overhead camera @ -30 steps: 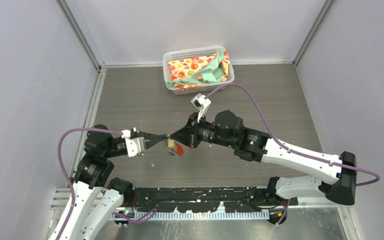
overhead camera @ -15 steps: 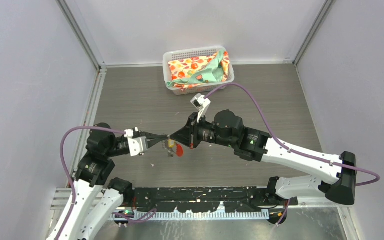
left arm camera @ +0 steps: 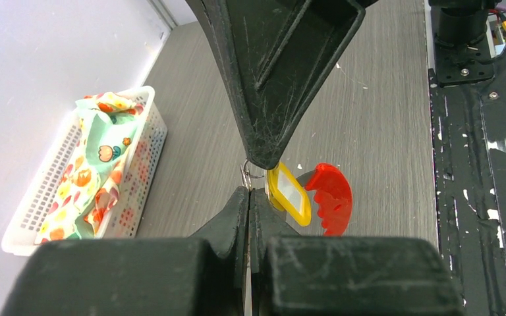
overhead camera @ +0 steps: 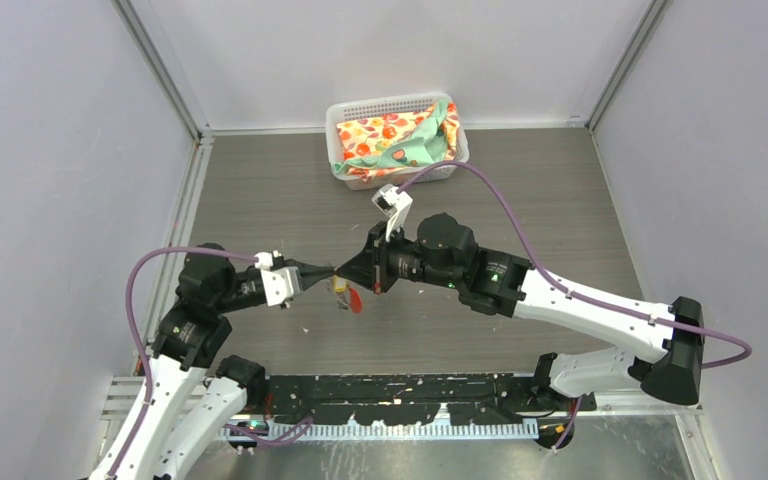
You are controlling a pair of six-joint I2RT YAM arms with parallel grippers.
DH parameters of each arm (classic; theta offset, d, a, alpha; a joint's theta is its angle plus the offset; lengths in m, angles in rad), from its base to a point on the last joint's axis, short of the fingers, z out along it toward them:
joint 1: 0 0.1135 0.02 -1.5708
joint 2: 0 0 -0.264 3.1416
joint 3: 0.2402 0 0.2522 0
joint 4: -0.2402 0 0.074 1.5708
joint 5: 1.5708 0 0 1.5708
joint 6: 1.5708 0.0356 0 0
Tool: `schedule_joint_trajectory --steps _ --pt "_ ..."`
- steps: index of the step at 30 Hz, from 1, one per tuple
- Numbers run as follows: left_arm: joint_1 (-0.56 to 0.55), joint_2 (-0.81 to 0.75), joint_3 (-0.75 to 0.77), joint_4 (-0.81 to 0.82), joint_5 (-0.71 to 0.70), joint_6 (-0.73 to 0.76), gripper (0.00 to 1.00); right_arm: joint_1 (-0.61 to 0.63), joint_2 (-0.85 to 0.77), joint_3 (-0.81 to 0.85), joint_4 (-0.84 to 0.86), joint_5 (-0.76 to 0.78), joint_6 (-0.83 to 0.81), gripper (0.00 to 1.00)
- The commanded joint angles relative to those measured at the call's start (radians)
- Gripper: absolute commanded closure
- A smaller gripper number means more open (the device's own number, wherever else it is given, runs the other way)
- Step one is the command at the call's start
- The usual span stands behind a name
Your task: Put the keys on the keyring
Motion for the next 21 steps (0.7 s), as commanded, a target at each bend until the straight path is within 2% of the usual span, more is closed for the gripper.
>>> schedule_joint_trajectory --steps 1,12,21 --pt "-0.008 0.003 0.027 0.049 -0.023 -0.049 0.99 0.004 0.003 0.069 0.045 -0.034 -0.007 0.99" --pt "-0.026 0.065 0.021 0.183 -0.071 -0.297 0.99 0.004 0.027 0.11 0.002 -0.023 -0.027 0.99" --pt "-0.037 0.082 -0.013 0.381 -0.042 -0.459 0.99 0.004 0.021 0.128 -0.033 0.015 -0.036 0.99"
